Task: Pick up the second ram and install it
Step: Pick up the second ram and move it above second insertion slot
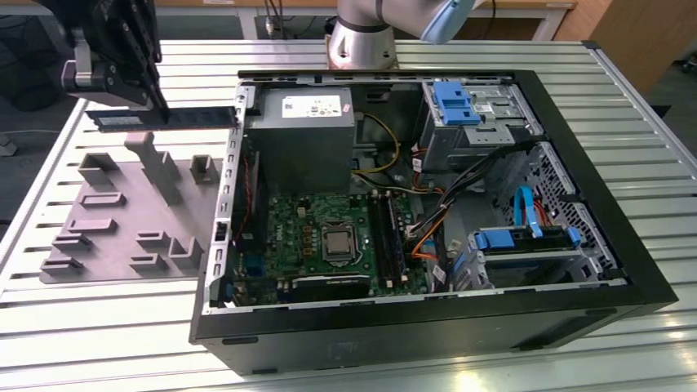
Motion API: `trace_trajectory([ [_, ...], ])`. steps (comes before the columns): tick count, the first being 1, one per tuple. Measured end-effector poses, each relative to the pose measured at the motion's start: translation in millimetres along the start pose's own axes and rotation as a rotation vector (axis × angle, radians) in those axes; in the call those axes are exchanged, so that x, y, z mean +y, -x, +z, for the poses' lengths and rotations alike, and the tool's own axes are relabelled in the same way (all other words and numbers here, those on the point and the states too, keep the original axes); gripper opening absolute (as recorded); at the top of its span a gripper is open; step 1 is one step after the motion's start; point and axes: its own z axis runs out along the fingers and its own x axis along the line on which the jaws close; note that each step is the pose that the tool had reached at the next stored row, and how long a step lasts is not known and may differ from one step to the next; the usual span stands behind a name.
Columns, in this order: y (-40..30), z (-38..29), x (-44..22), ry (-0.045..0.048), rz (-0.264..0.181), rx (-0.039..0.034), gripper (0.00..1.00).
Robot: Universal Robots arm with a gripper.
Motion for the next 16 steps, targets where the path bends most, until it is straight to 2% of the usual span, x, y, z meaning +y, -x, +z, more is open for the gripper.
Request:
trace_trajectory([
  [16, 0.1, -0.1, -11.8, 0.0000, 0.000, 0.0000, 0.14],
])
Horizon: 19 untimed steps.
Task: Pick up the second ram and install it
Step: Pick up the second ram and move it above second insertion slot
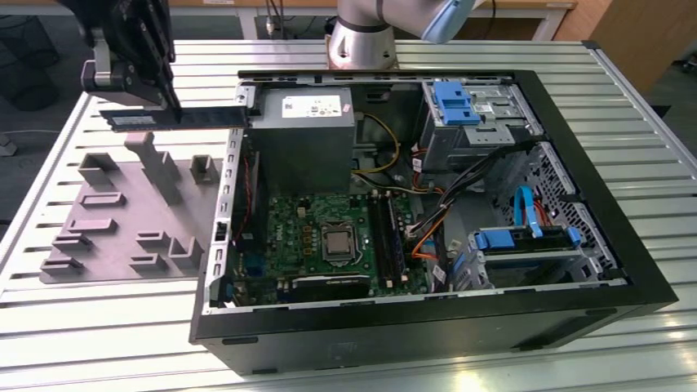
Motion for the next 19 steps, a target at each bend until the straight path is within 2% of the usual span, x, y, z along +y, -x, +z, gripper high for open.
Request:
trace_trajectory([
  [4, 0.1, -0.1, -6.7, 0.0000, 0.000, 0.0000, 0.14],
  [13, 0.4, -0.2, -34.4, 0.0001, 0.000, 0.0001, 0.14],
  [19, 0.6, -0.2, -47.9, 0.0000, 0.000, 0.0000, 0.14],
])
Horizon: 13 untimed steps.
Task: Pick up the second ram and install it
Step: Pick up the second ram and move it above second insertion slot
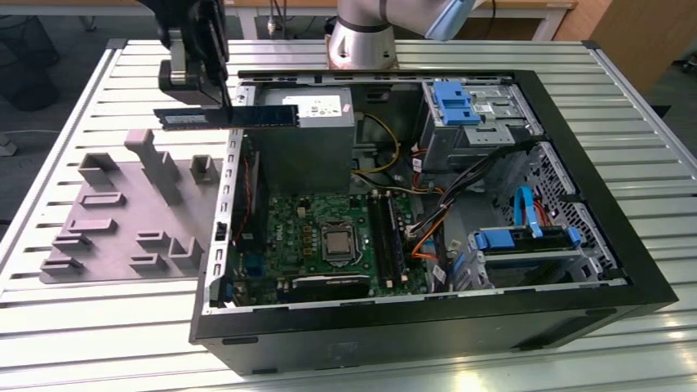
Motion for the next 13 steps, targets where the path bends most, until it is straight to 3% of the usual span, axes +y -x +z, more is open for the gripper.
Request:
trace_trajectory([
  [13, 0.3, 0.0, -24.2, 0.0001, 0.000, 0.0000, 0.14],
])
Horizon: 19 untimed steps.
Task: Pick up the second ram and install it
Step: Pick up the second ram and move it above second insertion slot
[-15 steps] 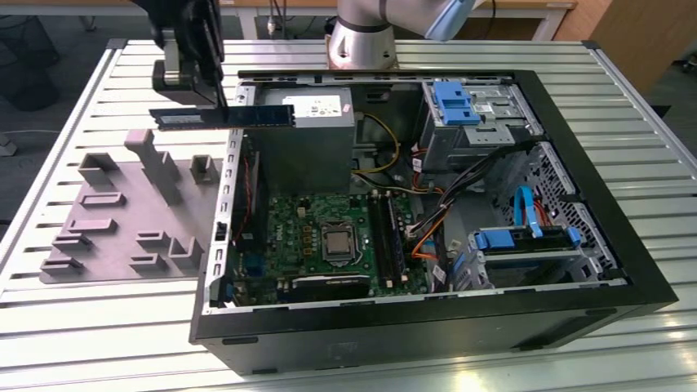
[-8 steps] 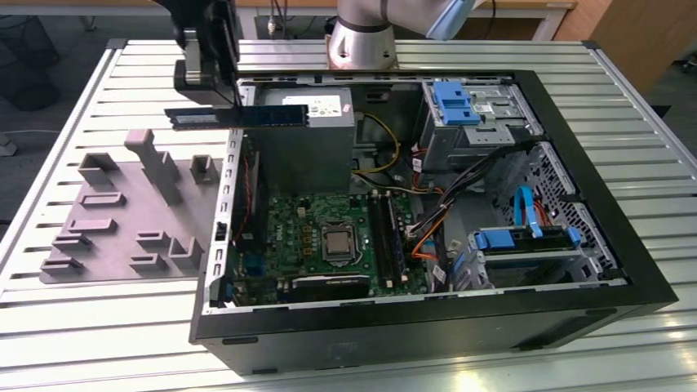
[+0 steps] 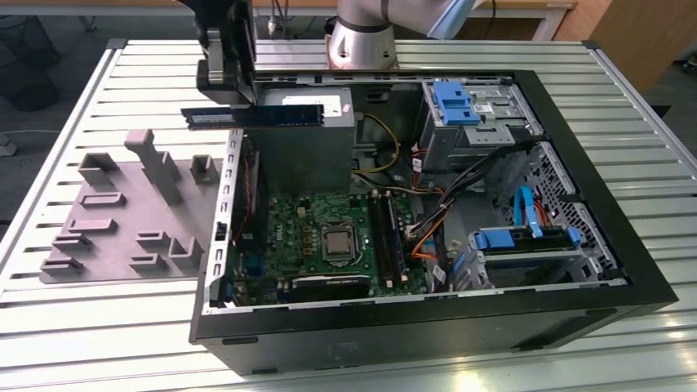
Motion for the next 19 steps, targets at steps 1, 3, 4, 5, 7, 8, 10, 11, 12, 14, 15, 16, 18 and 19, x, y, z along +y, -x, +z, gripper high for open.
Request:
trace_trajectory([
  [1, 0.0, 0.0, -1.5, 0.0000, 0.000, 0.0000, 0.14],
  [3, 0.1, 0.0, -4.6, 0.0000, 0.000, 0.0000, 0.14],
  [4, 0.1, 0.0, -6.2, 0.0000, 0.000, 0.0000, 0.14],
  [5, 0.1, 0.0, -7.7, 0.0000, 0.000, -0.0001, 0.14],
  [7, 0.2, 0.0, -11.8, -0.0001, 0.000, -0.0001, 0.14],
  [8, 0.2, -0.1, -15.1, 0.0000, 0.000, 0.0000, 0.14],
  [10, 0.3, -0.1, -23.5, 0.0000, 0.000, 0.0000, 0.14],
  [11, 0.4, -0.1, -28.0, -0.0001, 0.000, 0.0000, 0.14],
  [12, 0.4, -0.1, -32.5, -0.0001, 0.000, 0.0001, 0.14],
  [14, 0.5, -0.2, -41.5, -0.0002, 0.000, 0.0001, 0.14],
  [15, 0.6, -0.2, -46.4, -0.0002, 0.000, 0.0001, 0.14],
  [16, 0.6, -0.1, -50.9, -0.0003, 0.000, 0.0000, 0.14],
  [18, 0.7, -0.1, -59.7, -0.0004, 0.000, -0.0001, 0.14],
  [19, 0.8, -0.1, -64.0, -0.0004, 0.000, 0.0000, 0.14],
])
